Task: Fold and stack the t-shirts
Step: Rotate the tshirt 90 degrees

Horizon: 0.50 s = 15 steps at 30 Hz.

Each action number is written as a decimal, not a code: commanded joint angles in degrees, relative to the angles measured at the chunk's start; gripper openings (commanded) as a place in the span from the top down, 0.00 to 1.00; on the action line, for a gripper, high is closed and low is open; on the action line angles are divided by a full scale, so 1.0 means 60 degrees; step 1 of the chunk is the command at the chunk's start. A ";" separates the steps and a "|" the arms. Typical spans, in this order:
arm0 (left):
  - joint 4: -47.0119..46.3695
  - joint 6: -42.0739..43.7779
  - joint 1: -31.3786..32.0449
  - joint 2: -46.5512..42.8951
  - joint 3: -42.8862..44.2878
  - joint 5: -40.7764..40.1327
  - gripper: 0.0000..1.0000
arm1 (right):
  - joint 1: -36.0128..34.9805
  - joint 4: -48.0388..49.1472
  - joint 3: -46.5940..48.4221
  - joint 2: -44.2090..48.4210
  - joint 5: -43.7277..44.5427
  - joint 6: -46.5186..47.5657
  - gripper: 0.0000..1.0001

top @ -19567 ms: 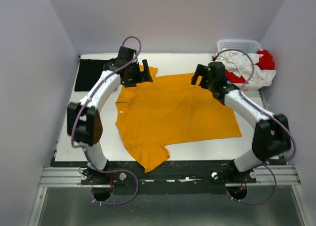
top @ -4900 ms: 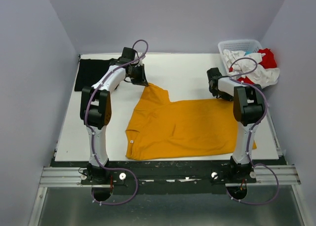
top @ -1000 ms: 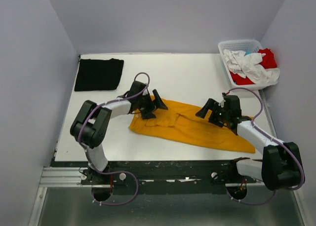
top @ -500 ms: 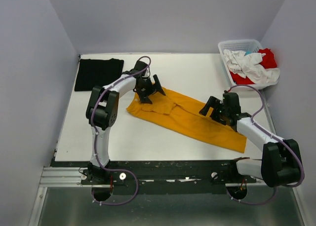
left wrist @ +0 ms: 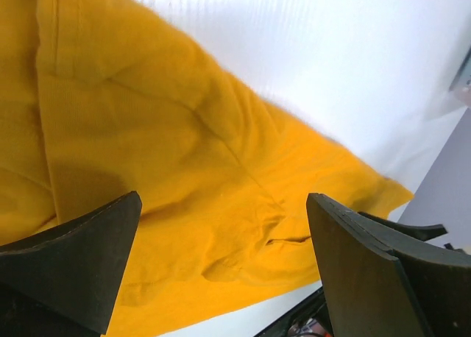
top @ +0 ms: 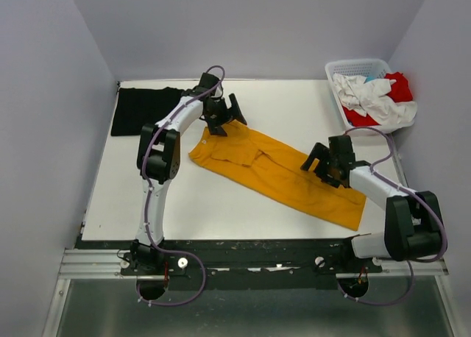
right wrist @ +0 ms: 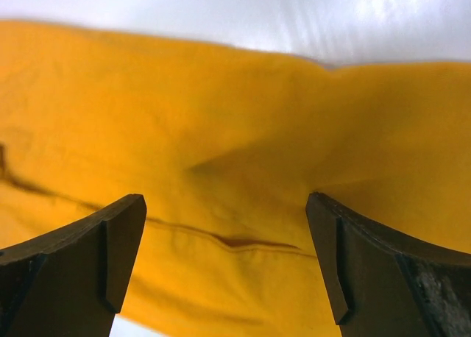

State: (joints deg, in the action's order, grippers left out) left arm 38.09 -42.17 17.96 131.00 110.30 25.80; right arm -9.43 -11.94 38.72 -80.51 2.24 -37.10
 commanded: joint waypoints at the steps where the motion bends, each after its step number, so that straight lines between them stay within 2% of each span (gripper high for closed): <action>1: 0.0858 0.0356 -0.0100 0.0730 0.1019 0.0688 0.02 | -0.0053 -0.1227 -0.0857 0.0806 -0.2387 -0.0388 0.00; 6: 0.0775 0.0335 -0.0280 0.0711 0.0980 0.0725 0.01 | -0.0897 -0.2826 -0.1541 0.2315 -0.2658 -0.1050 0.00; 10: 0.0737 0.0428 -0.0421 0.0651 0.1168 0.0871 0.01 | -0.2853 -0.3323 -0.1637 0.3032 -0.2373 -0.1928 0.00; 12: 0.0858 0.0616 -0.0471 0.0567 0.1343 0.0871 0.02 | -0.3565 -0.3414 -0.1269 0.3327 -0.1431 -0.1993 0.00; 15: 0.0669 0.0830 -0.0531 -0.0150 0.1117 0.0880 0.01 | -0.3672 -0.3472 -0.0239 0.3593 0.0524 -0.1137 0.00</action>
State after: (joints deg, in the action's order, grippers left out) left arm 42.19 -39.99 15.70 134.43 116.07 29.30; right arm -30.30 -29.47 30.26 -61.43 -7.64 -45.89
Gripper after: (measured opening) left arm 0.983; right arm 0.998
